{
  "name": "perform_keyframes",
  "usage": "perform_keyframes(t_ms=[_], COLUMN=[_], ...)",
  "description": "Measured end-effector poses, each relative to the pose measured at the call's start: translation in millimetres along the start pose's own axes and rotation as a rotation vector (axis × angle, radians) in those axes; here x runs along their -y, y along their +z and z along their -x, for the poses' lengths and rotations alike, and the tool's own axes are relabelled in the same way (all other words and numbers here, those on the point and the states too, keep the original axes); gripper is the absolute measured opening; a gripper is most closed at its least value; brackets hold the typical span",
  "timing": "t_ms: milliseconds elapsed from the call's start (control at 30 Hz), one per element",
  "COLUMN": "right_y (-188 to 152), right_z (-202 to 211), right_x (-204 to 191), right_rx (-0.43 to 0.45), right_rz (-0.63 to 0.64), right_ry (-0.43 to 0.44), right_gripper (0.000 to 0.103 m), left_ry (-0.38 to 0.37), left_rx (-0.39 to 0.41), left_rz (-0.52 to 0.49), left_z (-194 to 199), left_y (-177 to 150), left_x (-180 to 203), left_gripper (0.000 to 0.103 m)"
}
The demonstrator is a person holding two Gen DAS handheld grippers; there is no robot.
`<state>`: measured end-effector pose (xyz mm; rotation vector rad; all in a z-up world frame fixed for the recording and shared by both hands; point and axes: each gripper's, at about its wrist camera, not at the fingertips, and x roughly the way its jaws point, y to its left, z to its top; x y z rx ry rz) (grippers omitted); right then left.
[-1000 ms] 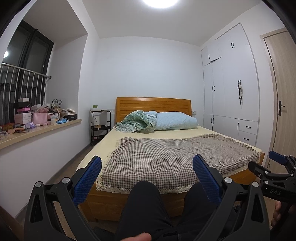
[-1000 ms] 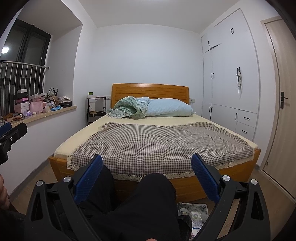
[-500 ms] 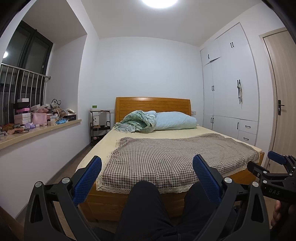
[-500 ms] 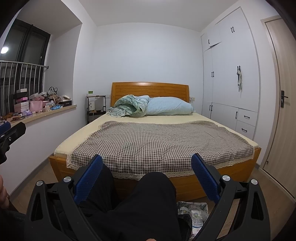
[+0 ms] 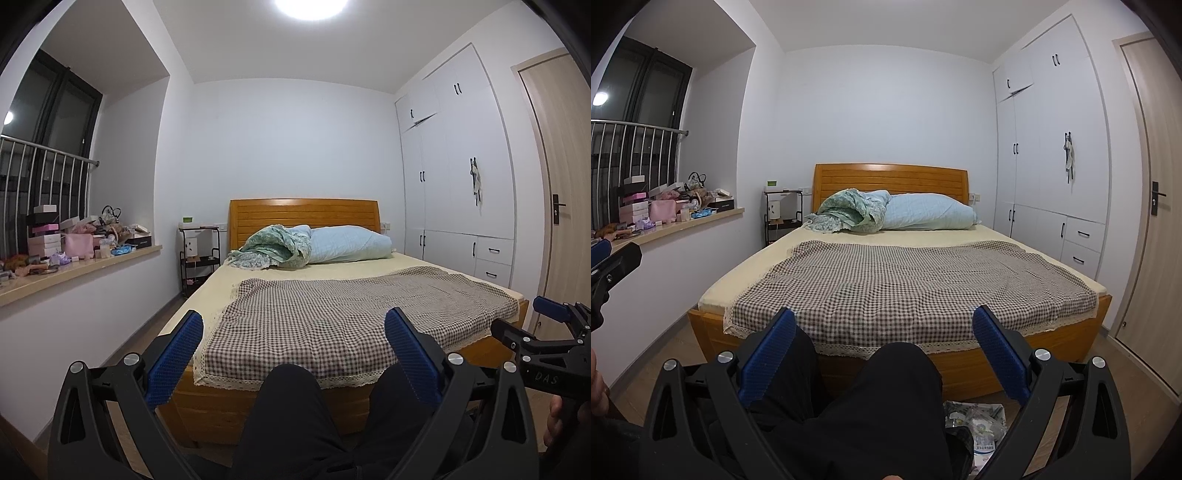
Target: Collect trash
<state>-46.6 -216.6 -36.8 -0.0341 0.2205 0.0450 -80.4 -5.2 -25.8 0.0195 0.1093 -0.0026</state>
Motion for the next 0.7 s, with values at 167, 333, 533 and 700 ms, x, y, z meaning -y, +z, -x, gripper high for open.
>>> perform_keyframes(t_ms=[167, 333, 533, 700], right_y=[0, 0, 0, 8], right_z=[-2, -2, -3, -28], right_x=[-1, -1, -2, 4], right_rx=[0.0, 0.0, 0.002, 0.003], right_rz=[0.0, -0.002, 0.001, -0.01], right_ry=[-0.003, -0.006, -0.011, 0.005], right_gripper=[0.092, 0.092, 0.092, 0.092], left_ry=[-0.008, -0.006, -0.015, -0.018], left_rx=[-0.007, -0.005, -0.021, -0.017], left_rz=[0.004, 0.001, 0.008, -0.008], left_z=[0, 1, -3, -55], left_y=[-1, 0, 2, 8], left_x=[1, 3, -1, -15], left_gripper=[0.096, 0.096, 0.096, 0.096])
